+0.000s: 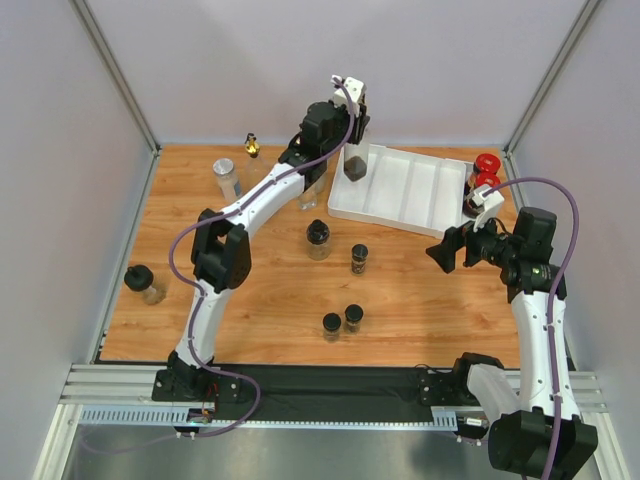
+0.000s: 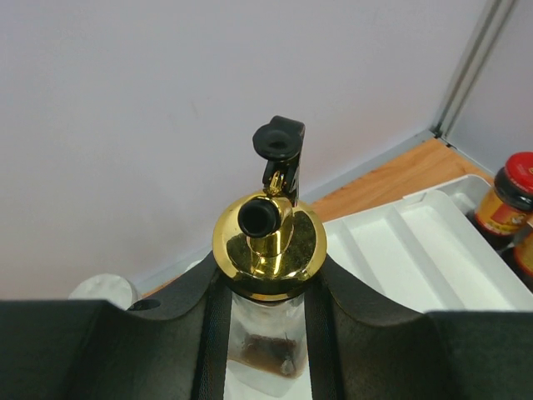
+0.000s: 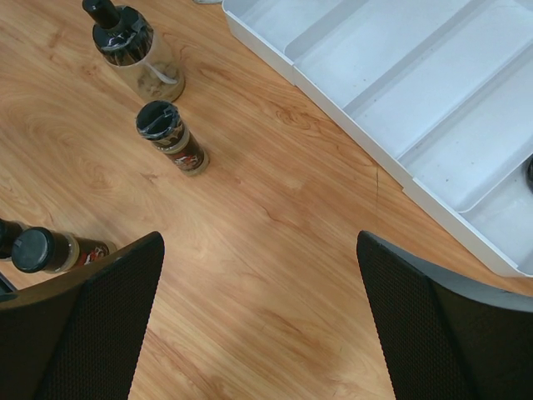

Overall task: Organize the condiment bottles
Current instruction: Place the bottle in the storage box.

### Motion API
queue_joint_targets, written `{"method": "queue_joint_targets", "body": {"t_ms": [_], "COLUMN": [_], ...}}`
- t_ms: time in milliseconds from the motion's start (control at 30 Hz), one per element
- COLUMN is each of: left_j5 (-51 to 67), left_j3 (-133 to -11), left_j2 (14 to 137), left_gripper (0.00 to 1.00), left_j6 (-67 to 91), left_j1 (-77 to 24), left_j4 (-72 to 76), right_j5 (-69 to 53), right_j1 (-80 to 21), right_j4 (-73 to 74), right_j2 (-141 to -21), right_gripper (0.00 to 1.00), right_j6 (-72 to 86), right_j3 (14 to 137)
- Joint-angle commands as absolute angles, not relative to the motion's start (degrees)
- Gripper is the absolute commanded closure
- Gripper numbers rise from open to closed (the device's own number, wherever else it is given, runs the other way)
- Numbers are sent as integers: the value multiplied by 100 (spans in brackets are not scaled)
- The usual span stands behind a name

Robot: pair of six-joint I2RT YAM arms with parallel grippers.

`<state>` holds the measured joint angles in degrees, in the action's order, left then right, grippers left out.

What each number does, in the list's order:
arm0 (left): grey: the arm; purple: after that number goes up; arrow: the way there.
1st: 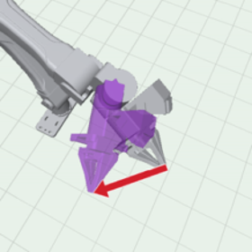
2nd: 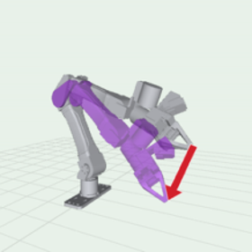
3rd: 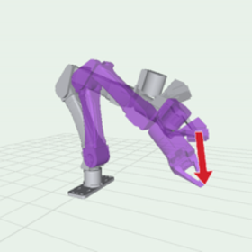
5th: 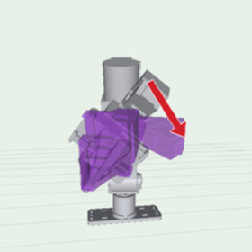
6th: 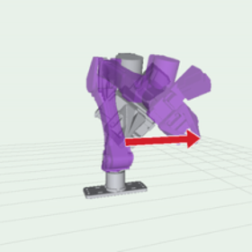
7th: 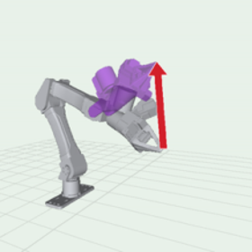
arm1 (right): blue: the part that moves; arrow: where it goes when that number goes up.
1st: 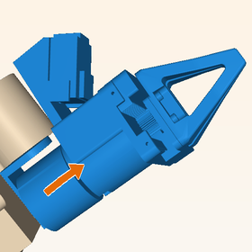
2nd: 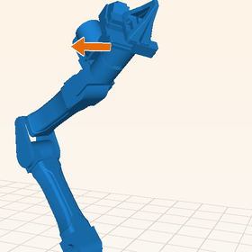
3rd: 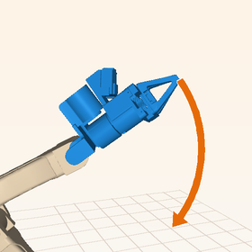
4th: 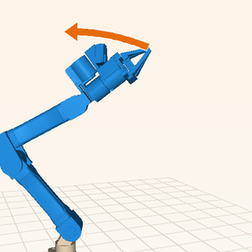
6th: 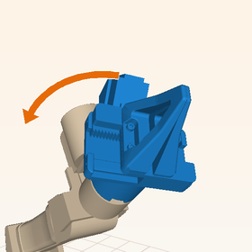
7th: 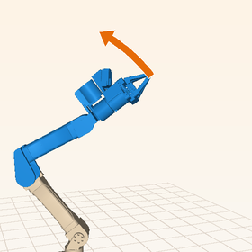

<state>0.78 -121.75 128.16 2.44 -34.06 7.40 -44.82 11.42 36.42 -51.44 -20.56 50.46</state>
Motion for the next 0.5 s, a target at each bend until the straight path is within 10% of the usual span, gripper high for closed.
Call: {"method": "queue_joint_targets", "body": {"t_ms": [0,467], "left_j5": [-219,-483], "left_j3": [-12805,-14414], "left_j2": [12883,14334], "left_gripper": [100,100], "left_j6": [228,-35], "left_j1": [-3349,-3313], "left_j4": [1959,2057], "right_j5": [-4377,-4315], "right_j1": [1134,1134], "right_j4": [3586,3603], "right_j2": [-5098,-5133], "right_gripper": [0,0], "right_j6": [-2004,-2013], "right_j3": [5194,5221]}}
